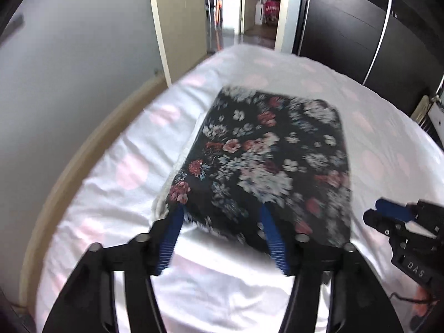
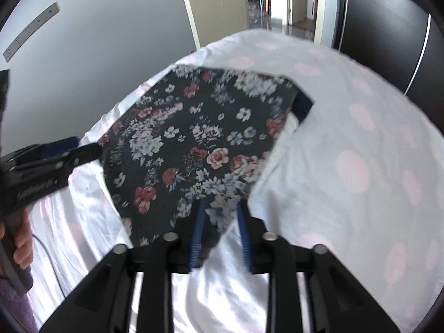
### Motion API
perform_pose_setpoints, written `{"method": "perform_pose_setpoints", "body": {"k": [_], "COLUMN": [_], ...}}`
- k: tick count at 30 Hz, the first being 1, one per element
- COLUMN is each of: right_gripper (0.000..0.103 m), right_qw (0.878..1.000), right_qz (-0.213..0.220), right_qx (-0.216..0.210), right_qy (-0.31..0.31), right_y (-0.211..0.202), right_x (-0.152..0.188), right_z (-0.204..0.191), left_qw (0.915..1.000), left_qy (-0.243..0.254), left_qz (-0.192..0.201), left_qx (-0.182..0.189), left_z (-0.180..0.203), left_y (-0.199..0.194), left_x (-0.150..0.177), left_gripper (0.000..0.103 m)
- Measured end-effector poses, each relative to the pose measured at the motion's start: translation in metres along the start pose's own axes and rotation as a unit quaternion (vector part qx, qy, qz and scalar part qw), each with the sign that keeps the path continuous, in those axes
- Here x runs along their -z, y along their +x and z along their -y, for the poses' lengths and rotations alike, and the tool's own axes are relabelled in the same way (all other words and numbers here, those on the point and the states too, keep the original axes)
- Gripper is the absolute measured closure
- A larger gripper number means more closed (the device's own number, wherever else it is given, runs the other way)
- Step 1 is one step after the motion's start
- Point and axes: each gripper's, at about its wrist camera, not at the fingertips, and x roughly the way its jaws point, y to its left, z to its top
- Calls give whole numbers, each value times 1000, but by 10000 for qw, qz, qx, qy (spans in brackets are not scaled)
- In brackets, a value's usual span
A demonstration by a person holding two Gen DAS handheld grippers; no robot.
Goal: Fold clothes
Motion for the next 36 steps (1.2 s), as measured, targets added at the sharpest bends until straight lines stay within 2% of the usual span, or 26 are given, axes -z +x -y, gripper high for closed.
{"method": "perform_pose_setpoints", "body": {"k": [2,6,8,12,17,23,30,36], "right_gripper": [67,56,53,48,48,48,48,48], "right_qw": [10000,9998,9994,9980,9962,9911,9889,9844], "right_qz": [60,208,344,631,857,1310,1425,1653], "right_qx": [-13,-66,-20,25,-1,8,15,73], "right_qy": [-9,15,-7,18,164,214,432,591], "right_y": [-20,-59,-78,-118,-159,-197,-211,-224], "right_x": [7,16,19,29,48,96,159,193], "right_z": [2,2,-1,-11,-18,-24,-21,-13], "left_qw": [9999,9988,9976,9957,9947,9927,9896,9909], "left_qy": [-141,-380,-386,-240,-111,-277,-471,-435], "left_qz": [68,307,565,828,861,965,1087,999], "left_qx": [19,-64,-137,-348,-548,-670,-812,-787], "left_z": [-1,3,8,24,42,61,83,99], "left_y": [-22,-64,-85,-120,-148,-172,-200,-209], "left_x": [4,13,18,30,53,92,139,164], "left_gripper": [34,31,24,23,23,20,19,19]}}
